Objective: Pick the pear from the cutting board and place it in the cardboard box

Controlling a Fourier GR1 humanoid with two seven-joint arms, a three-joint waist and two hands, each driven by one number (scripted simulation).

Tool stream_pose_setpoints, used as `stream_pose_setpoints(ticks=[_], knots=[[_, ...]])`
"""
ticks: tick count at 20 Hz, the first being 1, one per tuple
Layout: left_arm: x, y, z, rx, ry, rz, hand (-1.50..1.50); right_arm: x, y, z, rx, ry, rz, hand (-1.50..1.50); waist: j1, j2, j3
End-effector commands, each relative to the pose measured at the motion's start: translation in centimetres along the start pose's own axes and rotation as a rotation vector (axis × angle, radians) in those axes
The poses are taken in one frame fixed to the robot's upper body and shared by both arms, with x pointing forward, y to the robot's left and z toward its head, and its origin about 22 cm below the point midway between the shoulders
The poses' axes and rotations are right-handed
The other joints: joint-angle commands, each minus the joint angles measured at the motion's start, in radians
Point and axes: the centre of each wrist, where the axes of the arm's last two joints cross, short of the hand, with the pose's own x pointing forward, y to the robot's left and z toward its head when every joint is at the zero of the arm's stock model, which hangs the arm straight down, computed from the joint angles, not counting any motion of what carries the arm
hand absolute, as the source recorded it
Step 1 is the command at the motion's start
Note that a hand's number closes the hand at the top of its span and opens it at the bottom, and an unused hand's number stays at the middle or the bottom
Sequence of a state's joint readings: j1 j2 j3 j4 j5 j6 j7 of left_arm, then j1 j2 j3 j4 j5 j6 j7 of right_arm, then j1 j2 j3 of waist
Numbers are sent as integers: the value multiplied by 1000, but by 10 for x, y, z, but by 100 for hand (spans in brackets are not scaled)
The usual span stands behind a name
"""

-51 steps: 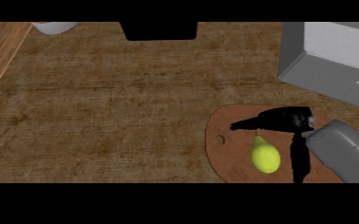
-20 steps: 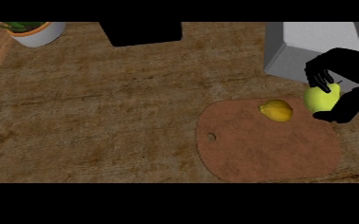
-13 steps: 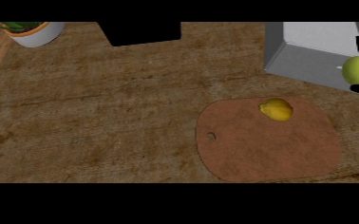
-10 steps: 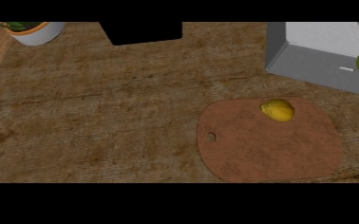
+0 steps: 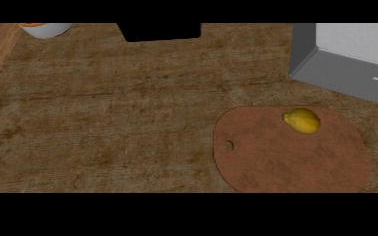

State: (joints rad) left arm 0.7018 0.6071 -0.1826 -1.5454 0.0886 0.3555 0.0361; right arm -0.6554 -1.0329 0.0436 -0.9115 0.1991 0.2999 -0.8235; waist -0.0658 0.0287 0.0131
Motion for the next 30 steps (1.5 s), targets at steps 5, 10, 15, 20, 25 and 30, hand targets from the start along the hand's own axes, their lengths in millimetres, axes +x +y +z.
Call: stream_pose_setpoints(ticks=[5, 10, 15, 20, 25, 30], knots=[[116, 15, -47, 121, -479, 116, 0, -16, 1, 10, -38, -32, -132, 150, 29, 13, -4], [126, 15, -51, 112, -512, 116, 0, -22, 10, 9, -3, 17, -204, 150, 54, 12, -7], [132, 10, -53, 87, -519, 102, 0, -25, 27, -6, 27, 41, -244, 150, 85, 16, -8], [136, 15, -57, 90, -531, 86, 0, -30, 50, -14, 61, 88, -246, 150, 93, 13, -9], [143, 12, -58, 80, -532, 91, 0, -34, 64, -22, 90, 178, -232, 150, 99, 18, -10], [145, 12, -59, 78, -522, 90, 0, -38, 90, -28, 154, 226, -311, -150, 106, 23, -9]])
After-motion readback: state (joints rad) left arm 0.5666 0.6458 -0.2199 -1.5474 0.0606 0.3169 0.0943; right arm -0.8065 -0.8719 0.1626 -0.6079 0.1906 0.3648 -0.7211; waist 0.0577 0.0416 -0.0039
